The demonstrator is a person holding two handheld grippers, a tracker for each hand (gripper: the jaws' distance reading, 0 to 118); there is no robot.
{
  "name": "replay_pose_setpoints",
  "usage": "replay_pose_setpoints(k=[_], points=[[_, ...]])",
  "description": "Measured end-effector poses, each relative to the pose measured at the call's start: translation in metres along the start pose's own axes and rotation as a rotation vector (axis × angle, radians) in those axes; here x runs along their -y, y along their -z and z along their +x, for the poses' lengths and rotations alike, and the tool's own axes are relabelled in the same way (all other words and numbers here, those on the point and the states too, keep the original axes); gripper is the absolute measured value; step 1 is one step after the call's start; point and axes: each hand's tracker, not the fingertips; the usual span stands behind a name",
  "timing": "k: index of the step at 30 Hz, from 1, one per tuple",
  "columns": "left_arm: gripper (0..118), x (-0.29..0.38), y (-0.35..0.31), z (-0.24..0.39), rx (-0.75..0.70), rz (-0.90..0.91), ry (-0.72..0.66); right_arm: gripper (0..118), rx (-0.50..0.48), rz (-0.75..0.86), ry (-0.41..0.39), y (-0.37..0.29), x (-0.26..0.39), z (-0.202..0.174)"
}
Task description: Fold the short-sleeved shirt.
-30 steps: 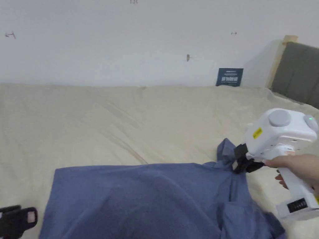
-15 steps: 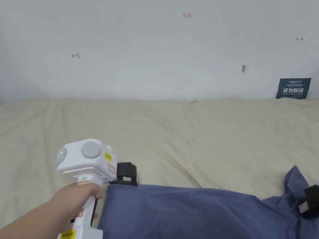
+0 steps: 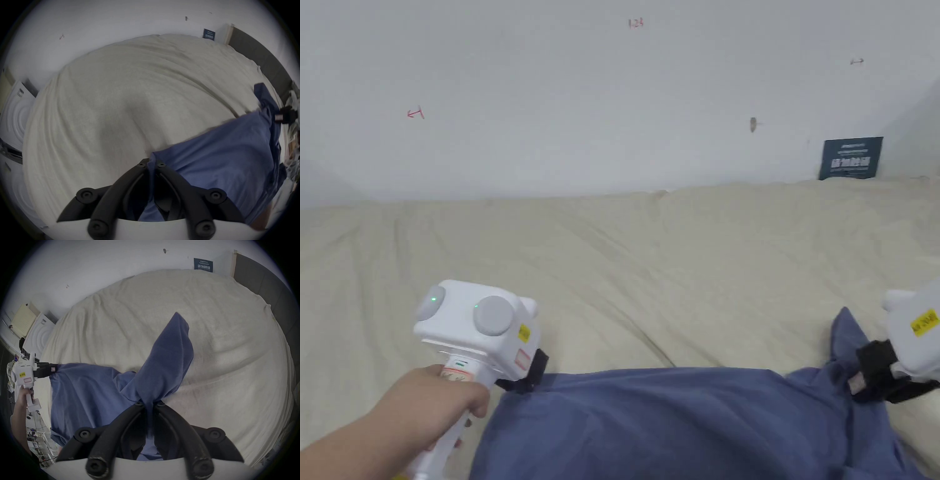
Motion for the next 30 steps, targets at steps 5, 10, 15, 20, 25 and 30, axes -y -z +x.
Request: replay_pose_setpoints(k=[5,10,15,20,25,30], points=[[5,0.006,-0.059,-0.018,-0.047,0.141,-0.095,6,-0.02,0.078,-0.021,0.0,-0.004,-0.001],[5,0.028,-0.148,-0.013,-0.045,0.206,-0.094,6,-0.142,0.227,-0.012,-0.107,0.014,0.007],[5,0.04,-0.236,-0.019,-0.074,0.346,-0.156,6,-0.221,0.331,0.005,-0.208,0.03,0.006],[5,0.043,-0.301,-0.034,-0.119,0.466,-0.178,6,-0.309,0.387,0.027,-0.267,0.043,-0.006],[5,0.037,-0.359,-0.036,-0.144,0.605,-0.191,6,-0.223,0.516,-0.054,-0.319,0.033,-0.034],[5,0.017,-0.396,-0.04,-0.172,0.677,-0.197,6,-0.171,0.61,-0.063,-0.356,0.001,-0.054]])
